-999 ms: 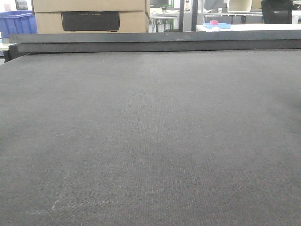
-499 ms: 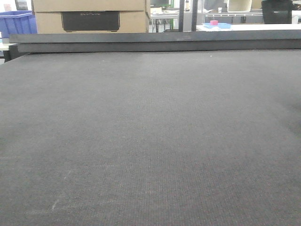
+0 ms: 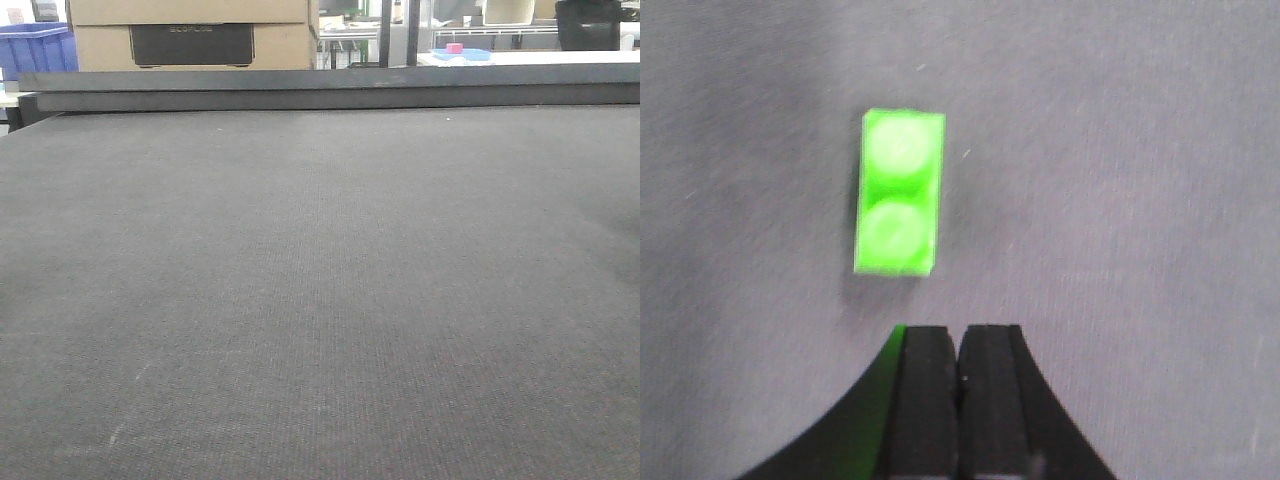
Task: Grab block from conveyor and place in blue bin
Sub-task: 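Close left gripper on green block and right gripper on blue block, then lift both held blocks up off the conveyor belt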
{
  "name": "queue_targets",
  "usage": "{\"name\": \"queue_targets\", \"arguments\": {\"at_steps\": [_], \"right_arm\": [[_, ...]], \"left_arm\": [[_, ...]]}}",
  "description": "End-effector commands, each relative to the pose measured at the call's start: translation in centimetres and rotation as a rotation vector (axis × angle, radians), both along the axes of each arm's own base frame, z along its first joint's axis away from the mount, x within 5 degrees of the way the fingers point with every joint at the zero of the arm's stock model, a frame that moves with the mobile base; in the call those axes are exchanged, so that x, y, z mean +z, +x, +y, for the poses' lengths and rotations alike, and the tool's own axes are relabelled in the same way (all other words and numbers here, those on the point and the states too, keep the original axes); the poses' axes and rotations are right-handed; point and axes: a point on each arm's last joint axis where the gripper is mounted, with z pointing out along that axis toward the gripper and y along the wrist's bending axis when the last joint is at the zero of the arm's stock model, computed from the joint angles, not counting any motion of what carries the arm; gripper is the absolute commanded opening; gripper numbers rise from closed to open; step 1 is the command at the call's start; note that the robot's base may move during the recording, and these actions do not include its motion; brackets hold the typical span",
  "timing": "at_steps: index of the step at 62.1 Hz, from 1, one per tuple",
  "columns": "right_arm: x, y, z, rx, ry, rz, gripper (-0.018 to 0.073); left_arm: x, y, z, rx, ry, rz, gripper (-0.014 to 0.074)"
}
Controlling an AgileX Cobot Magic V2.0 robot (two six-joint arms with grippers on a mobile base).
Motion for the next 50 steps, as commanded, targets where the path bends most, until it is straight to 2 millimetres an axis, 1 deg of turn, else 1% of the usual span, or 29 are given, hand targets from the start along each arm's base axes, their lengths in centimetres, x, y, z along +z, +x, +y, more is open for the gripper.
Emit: {"name": "queue_targets", "arguments": {"at_steps": [1, 2, 5, 7, 9, 10, 17, 22, 29, 37, 44, 45, 50], "right_arm": [[1.0, -0.3, -0.1, 0.005, -0.007, -0.02, -0.0162], [1.0, -0.3, -0.1, 0.005, -0.006, -0.018, -0.0162], [1.0, -0.3, -0.1, 0.006, -0.006, -0.018, -0.0162], [1.0, -0.4, -0.1, 0.006, -0.006, -0.016, -0.0162], [1.0, -0.4, -0.1, 0.006, -0.006, -0.016, -0.0162], [1.0, -0.4, -0.1, 0.006, -0.006, -0.016, -0.0162], [1.0, -0.3, -0.1, 0.006, -0.007, -0.019, -0.0162], [1.0, -0.3, -0.1, 0.006, -0.007, -0.019, -0.0162], [1.0, -0.3, -0.1, 0.005, -0.007, -0.021, -0.0162], [1.0, -0.3, -0.1, 0.005, -0.007, -0.023, -0.0162], [1.0, -0.3, -0.1, 0.005, -0.007, -0.023, -0.0162], [1.0, -0.3, -0.1, 0.005, -0.007, -0.023, -0.0162], [1.0, -0.3, -0.1, 0.005, -0.007, -0.023, -0.0162]], "left_arm": [[-0.9, 1.4, 0.3, -0.004, 0.029, 0.035, -0.0046], [-1.2, 1.5, 0.3, -0.004, 0.03, 0.046, -0.0035], [-2.1, 2.1, 0.5, -0.011, 0.059, 0.077, 0.0055], [-2.6, 2.5, 0.5, -0.013, 0.067, 0.095, 0.0131], [-3.0, 2.7, 0.6, -0.016, 0.074, 0.108, 0.0179], [-3.2, 2.8, 0.6, -0.016, 0.074, 0.114, 0.0224], [-4.4, 3.7, 0.6, -0.018, 0.076, 0.134, 0.0412], [-5.2, 4.3, 0.6, -0.02, 0.078, 0.135, 0.0475], [-6.4, 5.1, 0.6, -0.024, 0.08, 0.108, 0.0482], [-7.9, 6.0, 0.6, -0.029, 0.083, 0.097, 0.0451], [-8.7, 6.4, 0.5, -0.025, 0.08, 0.108, 0.0388], [-8.9, 6.4, 0.5, -0.026, 0.08, 0.122, 0.0351], [-9.2, 6.4, 0.6, -0.03, 0.089, 0.14, 0.0267]]}}
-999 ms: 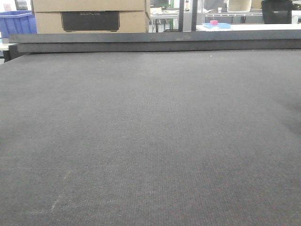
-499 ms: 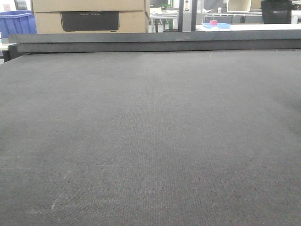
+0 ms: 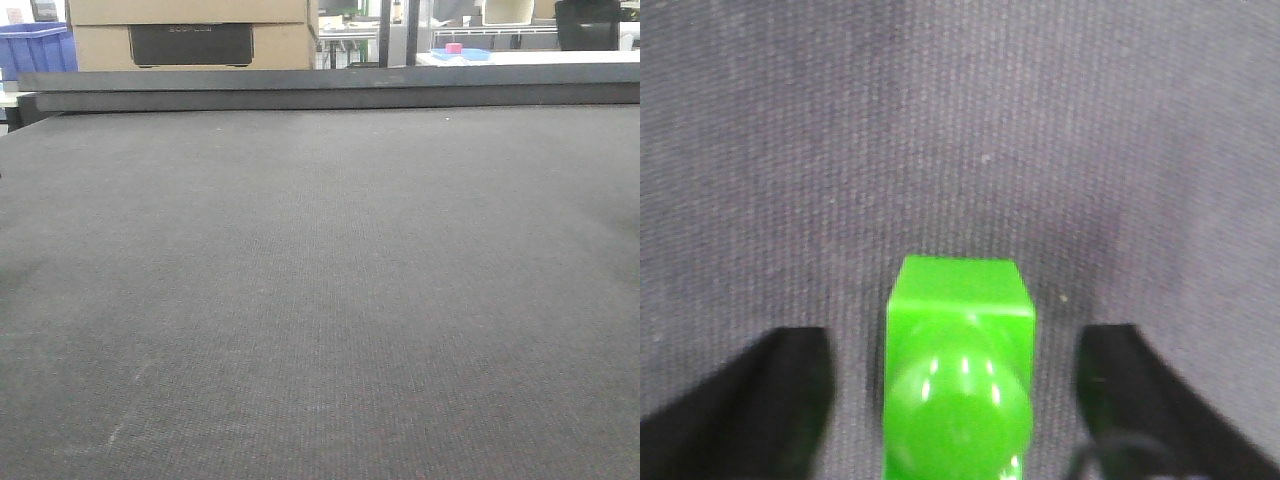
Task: Grab block from conveyor and place in blue bin
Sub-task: 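Lift both held blocks up off the conveyor belt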
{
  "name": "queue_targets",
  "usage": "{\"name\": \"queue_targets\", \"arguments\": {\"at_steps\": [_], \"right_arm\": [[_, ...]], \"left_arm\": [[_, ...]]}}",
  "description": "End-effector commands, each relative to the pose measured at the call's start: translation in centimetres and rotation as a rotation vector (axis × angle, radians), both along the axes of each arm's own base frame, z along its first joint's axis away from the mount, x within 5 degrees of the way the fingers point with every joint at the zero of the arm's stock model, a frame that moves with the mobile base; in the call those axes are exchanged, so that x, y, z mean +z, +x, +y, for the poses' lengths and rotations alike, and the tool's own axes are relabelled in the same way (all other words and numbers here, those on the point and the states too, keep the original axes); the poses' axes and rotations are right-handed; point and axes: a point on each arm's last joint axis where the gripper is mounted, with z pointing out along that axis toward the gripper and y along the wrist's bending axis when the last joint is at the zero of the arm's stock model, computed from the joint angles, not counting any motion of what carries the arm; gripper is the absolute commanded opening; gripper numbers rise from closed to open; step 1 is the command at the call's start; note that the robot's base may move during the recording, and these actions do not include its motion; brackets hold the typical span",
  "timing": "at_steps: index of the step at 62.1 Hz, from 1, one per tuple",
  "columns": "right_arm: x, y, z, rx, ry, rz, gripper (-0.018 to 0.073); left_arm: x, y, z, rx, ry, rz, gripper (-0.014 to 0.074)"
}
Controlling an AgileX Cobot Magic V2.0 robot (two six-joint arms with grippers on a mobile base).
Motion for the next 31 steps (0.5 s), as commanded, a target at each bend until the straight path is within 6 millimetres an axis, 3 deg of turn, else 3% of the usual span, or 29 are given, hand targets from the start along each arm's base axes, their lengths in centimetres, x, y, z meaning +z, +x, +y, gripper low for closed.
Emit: {"name": "queue_targets", "arguments": {"at_steps": [1, 15, 24, 31], "right_arm": [[0.4, 0.0, -0.1, 0.004, -0.007, -0.017, -0.0162], [1.4, -0.3, -0.1, 0.002, -0.012, -0.065, -0.0162], [2.9, -0.7, 0.3, -0.021, -0.009, -0.232, -0.0162], [3.7, -2.3, 0.5, -0.029, -0.027, -0.334, -0.0162]], "left_arm": [[-0.4, 0.0, 0.1, 0.0, 0.009, 0.014, 0.0239], [0.6, -0.7, 0.3, -0.014, 0.024, 0.037, -0.0111], [3.0, -1.3, 0.3, -0.074, 0.037, -0.062, -0.0111], [5.0, -2.7, 0.2, -0.076, 0.024, -0.189, -0.0111]]}}
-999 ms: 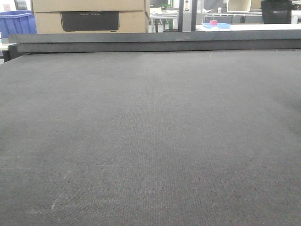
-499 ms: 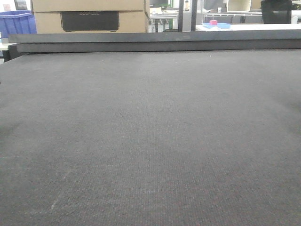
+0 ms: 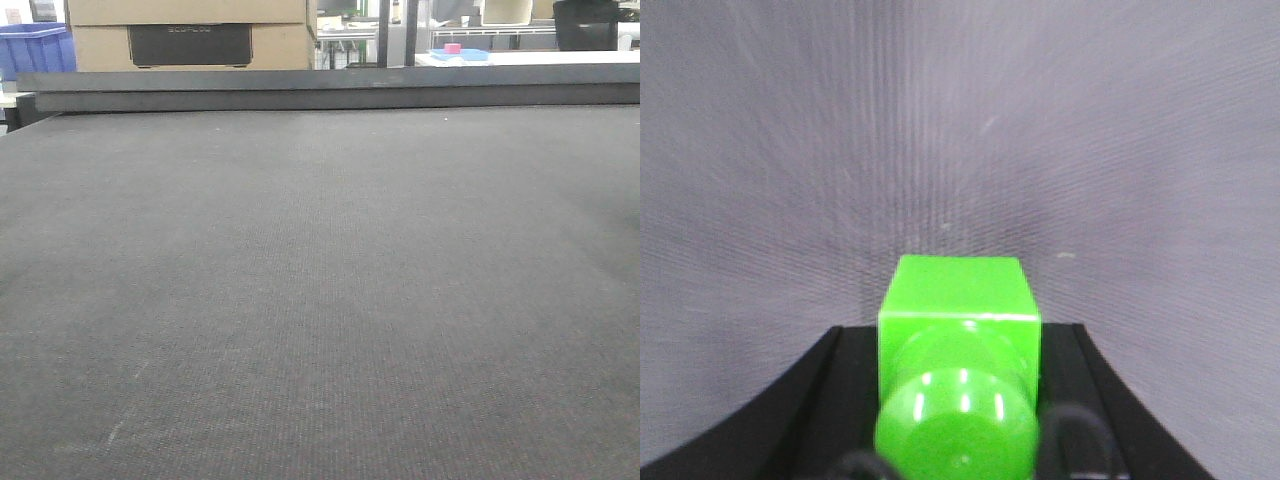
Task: Grab block from conveyor and place in blue bin
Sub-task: 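Lift both held blocks up off the conveyor belt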
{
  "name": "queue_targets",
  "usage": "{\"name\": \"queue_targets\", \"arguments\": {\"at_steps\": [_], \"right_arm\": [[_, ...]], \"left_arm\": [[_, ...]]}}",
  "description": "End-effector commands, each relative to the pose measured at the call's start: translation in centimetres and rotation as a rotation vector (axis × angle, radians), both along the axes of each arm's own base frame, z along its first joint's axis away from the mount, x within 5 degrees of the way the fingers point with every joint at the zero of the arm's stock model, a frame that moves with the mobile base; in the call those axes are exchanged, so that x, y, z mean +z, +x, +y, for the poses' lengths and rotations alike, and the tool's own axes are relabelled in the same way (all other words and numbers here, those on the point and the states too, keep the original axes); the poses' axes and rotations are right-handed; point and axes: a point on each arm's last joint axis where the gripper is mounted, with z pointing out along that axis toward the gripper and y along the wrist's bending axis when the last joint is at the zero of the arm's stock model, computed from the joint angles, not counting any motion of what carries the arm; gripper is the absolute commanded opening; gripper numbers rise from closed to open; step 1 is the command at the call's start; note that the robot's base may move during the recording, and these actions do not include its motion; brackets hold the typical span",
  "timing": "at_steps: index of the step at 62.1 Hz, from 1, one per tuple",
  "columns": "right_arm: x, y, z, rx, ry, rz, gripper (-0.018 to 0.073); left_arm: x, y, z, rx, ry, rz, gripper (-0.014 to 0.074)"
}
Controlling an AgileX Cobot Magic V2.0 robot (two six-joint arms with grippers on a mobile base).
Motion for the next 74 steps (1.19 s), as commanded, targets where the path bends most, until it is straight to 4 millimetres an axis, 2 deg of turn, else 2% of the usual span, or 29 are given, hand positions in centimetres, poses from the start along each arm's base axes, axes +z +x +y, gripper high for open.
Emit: {"name": "queue_targets", "arguments": {"at_steps": [1, 7, 10, 21, 34, 45, 54, 62, 74], "right_arm": [[0.7, -1.3, 0.1, -0.003, -0.019, -0.096, -0.0162], [1.3, -3.0, 0.3, 0.012, -0.065, -0.239, -0.0162], [0.9, -3.9, 0.4, 0.012, -0.082, -0.29, -0.0162], [0.2, -7.4, 0.9, -0.006, -0.115, -0.435, -0.0162], [0.3, -11.6, 1.4, -0.024, -0.156, -0.636, -0.0162], [1.8, -14.4, 2.0, -0.019, -0.165, -0.719, -0.0162], [3.7, -17.3, 2.5, -0.023, -0.184, -0.871, -0.0162], [5.1, -19.4, 2.8, -0.029, -0.207, -1.012, -0.0162], [6.2, -20.8, 3.0, -0.039, -0.23, -1.143, -0.0162]], "left_arm": [[2.1, -1.2, -0.1, -0.006, -0.02, -0.128, -0.0111], [3.6, -3.3, -0.5, 0.02, -0.101, -0.351, -0.0111], [4.0, -4.4, -0.6, 0.032, -0.13, -0.438, -0.0111], [4.0, -9.2, -0.5, 0.036, -0.145, -0.66, -0.0111], [4.1, -14.7, -0.3, 0.023, -0.142, -0.889, -0.0111], [5.5, -18.5, -0.1, -0.009, -0.11, -1.057, -0.0111], [7.0, -21.6, 0.0, -0.024, -0.096, -1.229, -0.0111], [7.7, -23.6, 0.1, -0.028, -0.098, -1.329, -0.0111], [7.9, -24.5, 0.1, -0.03, -0.099, -1.379, -0.0111]]}}
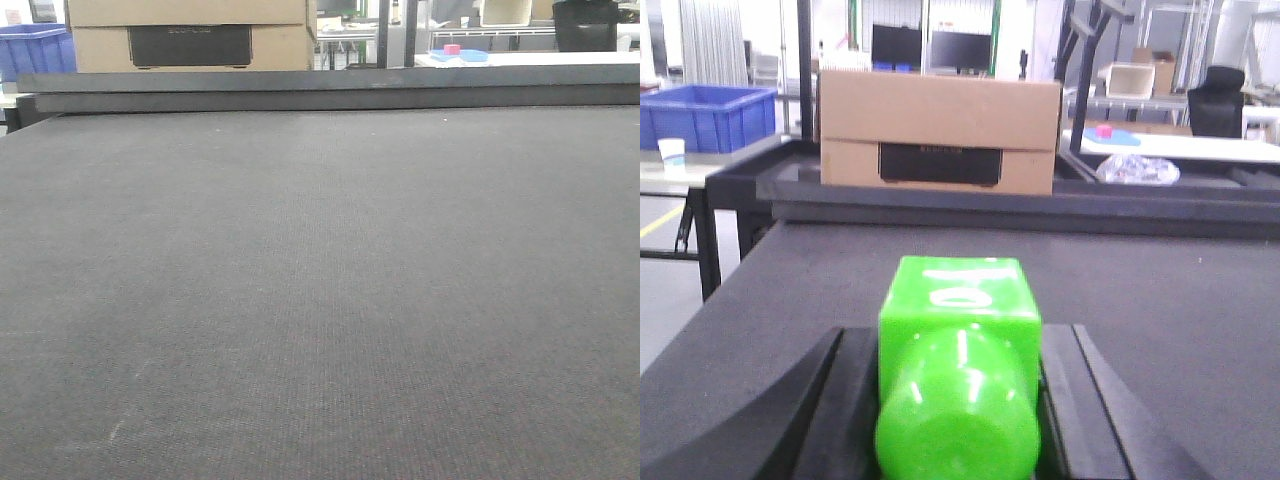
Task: Grab block from conveyor and place in blue bin
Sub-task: 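Lift both held blocks up off the conveyor belt, then hold both blocks and drive the base away from the conveyor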
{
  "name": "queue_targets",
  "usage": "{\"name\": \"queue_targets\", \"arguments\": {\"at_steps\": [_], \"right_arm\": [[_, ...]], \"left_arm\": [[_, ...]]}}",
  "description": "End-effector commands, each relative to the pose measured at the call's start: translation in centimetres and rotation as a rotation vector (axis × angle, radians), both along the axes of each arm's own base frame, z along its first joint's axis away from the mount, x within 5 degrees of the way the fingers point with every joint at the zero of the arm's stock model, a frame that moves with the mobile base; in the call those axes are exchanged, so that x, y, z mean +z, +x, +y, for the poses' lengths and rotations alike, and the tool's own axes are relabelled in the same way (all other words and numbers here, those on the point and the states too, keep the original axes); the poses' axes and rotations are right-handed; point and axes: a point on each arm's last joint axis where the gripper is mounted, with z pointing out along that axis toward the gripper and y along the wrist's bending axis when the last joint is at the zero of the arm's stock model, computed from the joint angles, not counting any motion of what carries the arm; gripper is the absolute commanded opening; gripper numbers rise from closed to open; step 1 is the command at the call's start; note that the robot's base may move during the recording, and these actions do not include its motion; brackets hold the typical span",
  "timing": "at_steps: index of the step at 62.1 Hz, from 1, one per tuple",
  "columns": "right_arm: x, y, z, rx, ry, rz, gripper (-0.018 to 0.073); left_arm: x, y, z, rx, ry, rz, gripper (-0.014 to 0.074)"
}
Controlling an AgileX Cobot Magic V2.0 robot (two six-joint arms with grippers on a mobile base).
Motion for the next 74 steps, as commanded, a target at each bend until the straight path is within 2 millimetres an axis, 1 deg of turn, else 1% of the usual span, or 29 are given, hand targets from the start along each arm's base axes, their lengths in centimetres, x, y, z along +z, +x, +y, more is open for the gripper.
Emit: {"name": "queue_targets", "arguments": {"at_steps": [1, 74], "right_arm": [[0.67, -0.39, -0.01, -0.009, -0.02, -0.077, -0.0162], [0.8, -0.43, -0.02, -0.01, -0.022, -0.092, -0.0162]], "left_arm": [[0.2, -0.32, 0.02, 0.002, -0.002, -0.035, -0.0111], [0.2, -0.32, 0.02, 0.002, -0.002, -0.035, -0.0111]]}}
